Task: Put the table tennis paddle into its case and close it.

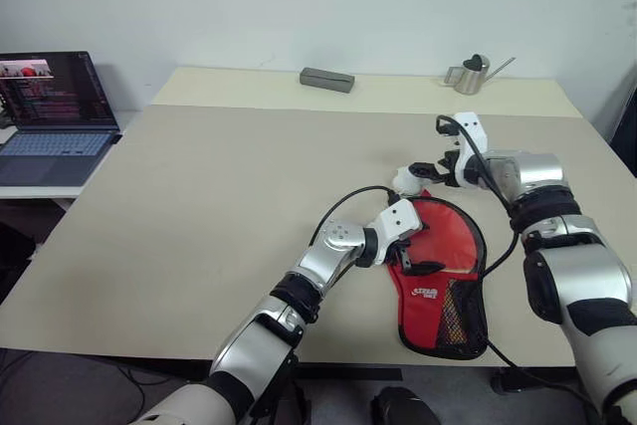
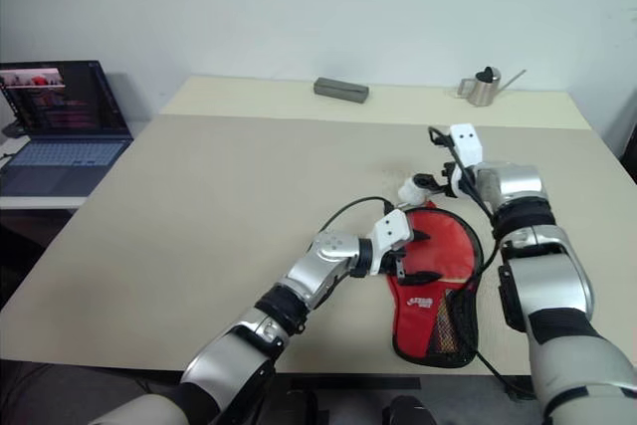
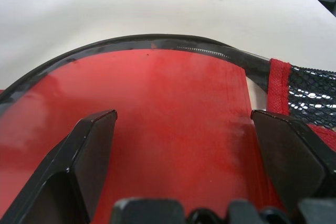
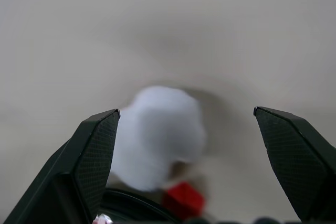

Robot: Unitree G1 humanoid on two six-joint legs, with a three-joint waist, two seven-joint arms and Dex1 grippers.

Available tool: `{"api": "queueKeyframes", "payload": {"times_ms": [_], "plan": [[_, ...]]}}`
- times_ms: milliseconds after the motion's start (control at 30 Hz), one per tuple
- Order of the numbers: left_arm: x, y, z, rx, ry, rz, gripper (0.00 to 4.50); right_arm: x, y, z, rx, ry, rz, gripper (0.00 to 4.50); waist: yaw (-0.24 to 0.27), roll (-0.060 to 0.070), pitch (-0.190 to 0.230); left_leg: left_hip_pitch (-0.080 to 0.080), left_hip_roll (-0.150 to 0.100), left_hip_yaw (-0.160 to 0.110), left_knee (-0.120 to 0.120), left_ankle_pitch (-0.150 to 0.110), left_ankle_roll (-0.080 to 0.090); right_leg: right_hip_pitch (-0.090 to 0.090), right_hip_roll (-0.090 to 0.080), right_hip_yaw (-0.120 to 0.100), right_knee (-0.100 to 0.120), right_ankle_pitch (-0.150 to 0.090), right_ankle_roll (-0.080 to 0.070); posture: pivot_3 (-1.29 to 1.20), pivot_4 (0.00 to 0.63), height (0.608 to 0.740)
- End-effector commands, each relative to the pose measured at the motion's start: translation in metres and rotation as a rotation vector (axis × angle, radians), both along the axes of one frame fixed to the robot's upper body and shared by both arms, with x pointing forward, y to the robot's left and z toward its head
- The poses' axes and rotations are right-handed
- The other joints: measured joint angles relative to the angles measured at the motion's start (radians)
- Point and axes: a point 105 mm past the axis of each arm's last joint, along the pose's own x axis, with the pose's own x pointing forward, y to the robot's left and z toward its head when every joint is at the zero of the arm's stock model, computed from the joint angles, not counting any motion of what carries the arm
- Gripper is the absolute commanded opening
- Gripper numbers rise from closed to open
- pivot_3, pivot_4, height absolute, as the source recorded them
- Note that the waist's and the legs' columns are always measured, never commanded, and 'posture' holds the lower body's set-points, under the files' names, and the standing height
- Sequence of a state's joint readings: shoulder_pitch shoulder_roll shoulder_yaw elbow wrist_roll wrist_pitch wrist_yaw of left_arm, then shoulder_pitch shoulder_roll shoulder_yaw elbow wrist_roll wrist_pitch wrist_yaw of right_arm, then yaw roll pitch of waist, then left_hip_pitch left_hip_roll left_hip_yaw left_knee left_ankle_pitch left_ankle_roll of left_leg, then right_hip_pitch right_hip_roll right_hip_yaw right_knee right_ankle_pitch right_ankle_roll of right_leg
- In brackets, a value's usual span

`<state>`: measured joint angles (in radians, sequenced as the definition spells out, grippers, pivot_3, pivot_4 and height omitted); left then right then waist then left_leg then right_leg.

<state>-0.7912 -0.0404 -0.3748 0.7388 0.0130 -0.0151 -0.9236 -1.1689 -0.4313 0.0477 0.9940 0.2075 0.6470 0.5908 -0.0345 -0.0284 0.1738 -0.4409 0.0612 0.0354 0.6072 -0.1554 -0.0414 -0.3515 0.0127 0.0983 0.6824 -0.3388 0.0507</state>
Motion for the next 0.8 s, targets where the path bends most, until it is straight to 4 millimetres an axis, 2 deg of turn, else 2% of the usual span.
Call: {"api": "queueKeyframes", "payload": {"times_ms": [33,300,600,700,800], "plan": [[-0.006,0.001,-0.016,0.044,0.035,-0.006,4.46,0.007,0.01,0.017,0.026,-0.061,0.009,4.5,0.0,0.0,0.0,0.0,0.0,0.0,0.0,0.0,0.0,0.0,0.0,0.0,0.0,0.0,0.0,0.0,0.15,0.74],[-0.008,0.0,-0.017,0.048,0.037,-0.008,4.46,0.008,0.018,-0.006,-0.077,-0.05,0.023,4.5,0.0,0.0,0.0,0.0,0.0,0.0,0.0,0.0,0.0,0.0,0.0,0.0,0.0,0.0,0.0,0.0,0.15,0.74],[-0.009,0.0,-0.02,0.056,0.042,-0.01,4.46,0.007,0.021,-0.02,-0.252,-0.072,0.094,4.5,-0.001,0.0,0.0,0.0,0.0,0.0,0.0,0.0,0.0,0.0,0.0,0.0,0.0,0.0,0.0,0.0,0.15,0.74],[-0.01,-0.001,-0.021,0.061,0.044,-0.013,4.5,0.006,0.021,-0.023,-0.3,-0.076,0.113,3.86,-0.001,0.0,0.0,0.0,0.0,0.0,0.0,0.0,0.0,0.0,0.0,0.0,0.0,0.0,0.0,0.0,0.15,0.74],[-0.011,-0.001,-0.022,0.066,0.046,-0.013,4.5,0.007,0.021,-0.026,-0.354,-0.089,0.132,2.92,-0.001,0.0,0.0,0.0,0.0,0.0,0.0,0.0,0.0,0.0,0.0,0.0,0.0,0.0,0.0,0.0,0.15,0.74]]}}
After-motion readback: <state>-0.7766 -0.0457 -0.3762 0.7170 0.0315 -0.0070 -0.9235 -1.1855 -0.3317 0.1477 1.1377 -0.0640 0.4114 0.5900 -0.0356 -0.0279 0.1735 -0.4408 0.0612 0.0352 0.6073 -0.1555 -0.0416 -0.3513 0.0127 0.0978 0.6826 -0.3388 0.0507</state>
